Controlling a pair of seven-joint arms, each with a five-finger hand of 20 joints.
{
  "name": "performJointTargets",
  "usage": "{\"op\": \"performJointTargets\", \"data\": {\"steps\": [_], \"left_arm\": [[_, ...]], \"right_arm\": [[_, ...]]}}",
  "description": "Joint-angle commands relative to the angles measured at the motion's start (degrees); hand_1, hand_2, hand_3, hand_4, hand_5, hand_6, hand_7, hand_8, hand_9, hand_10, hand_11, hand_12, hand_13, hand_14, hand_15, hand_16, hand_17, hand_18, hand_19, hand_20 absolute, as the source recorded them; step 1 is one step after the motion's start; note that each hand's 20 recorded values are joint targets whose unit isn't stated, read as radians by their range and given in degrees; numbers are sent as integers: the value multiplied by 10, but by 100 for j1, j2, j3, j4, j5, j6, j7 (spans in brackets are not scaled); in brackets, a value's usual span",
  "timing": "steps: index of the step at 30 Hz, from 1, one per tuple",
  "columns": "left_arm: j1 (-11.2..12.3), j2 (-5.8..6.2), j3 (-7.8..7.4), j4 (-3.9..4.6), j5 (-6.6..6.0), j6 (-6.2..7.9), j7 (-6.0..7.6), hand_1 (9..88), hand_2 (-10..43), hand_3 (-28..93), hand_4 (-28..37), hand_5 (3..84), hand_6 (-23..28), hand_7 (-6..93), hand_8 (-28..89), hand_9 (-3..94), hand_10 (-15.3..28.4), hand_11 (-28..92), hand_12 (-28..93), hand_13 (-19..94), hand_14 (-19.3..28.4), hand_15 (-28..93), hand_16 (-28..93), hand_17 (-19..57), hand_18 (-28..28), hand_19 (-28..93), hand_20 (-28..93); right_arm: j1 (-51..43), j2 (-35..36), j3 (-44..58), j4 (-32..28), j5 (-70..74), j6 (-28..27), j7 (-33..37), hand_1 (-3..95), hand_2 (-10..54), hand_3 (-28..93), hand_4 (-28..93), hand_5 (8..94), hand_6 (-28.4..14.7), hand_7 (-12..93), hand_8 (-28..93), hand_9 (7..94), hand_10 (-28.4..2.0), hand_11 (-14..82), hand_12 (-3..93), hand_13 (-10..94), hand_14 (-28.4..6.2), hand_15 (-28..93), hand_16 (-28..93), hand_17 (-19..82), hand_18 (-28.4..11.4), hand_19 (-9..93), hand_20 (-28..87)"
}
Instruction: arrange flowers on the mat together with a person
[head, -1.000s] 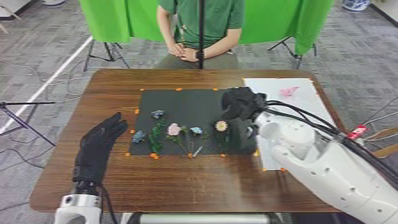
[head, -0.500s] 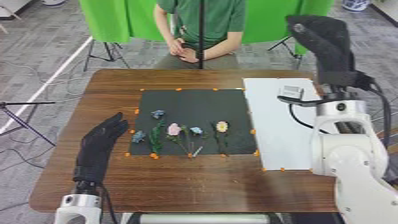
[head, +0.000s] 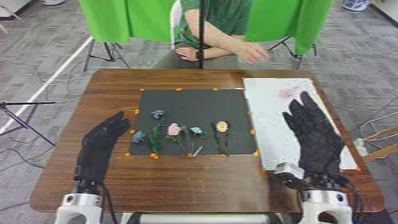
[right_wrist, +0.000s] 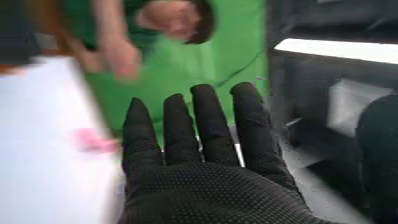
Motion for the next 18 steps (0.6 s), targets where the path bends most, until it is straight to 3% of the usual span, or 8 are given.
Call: {"op": "performJointTargets", "data": {"steps": [1,6,12,16,18], "left_arm": [[38,-75,-30,46,69,-160,-82,243,-43,683,-196,455,22,116,-58,435,125,123,140,331,155,95,14,44,124,26,166],[33,-79,-6,44,69,-124,-33,243,-43,682,-196,454,22,115,-59,435,123,122,142,332,155,91,19,47,117,21,162],[14,-65,-28,49,97,-143,-70,242,-43,683,-196,454,22,116,-58,434,123,123,143,332,154,92,21,44,127,29,164],[-35,-38,33,94,102,-45,145,241,-43,683,-197,452,21,118,-59,432,123,122,143,329,157,92,28,38,134,36,161],[-73,12,50,119,70,32,177,241,-44,683,-197,453,21,118,-60,433,123,122,144,331,156,92,30,41,129,35,161]], "right_arm": [[-8,-157,22,116,531,33,-38,44,37,814,-208,359,-11,90,-100,373,-127,33,80,251,-94,60,103,140,-108,48,259],[-49,-160,125,85,546,148,-97,46,36,818,-207,375,-16,92,-101,380,-131,35,81,254,-91,65,100,144,-105,46,259],[-7,-154,108,112,499,111,-152,47,37,819,-208,389,-19,95,-101,386,-132,36,82,259,-92,70,96,146,-105,46,261],[153,-76,90,187,481,2,-93,49,38,817,-210,407,-19,100,-103,398,-134,39,82,262,-90,72,93,148,-104,42,259],[213,-37,88,232,423,-104,-94,48,42,814,-211,411,-20,99,-104,403,-134,40,82,263,-89,74,91,149,-103,40,259]]}}
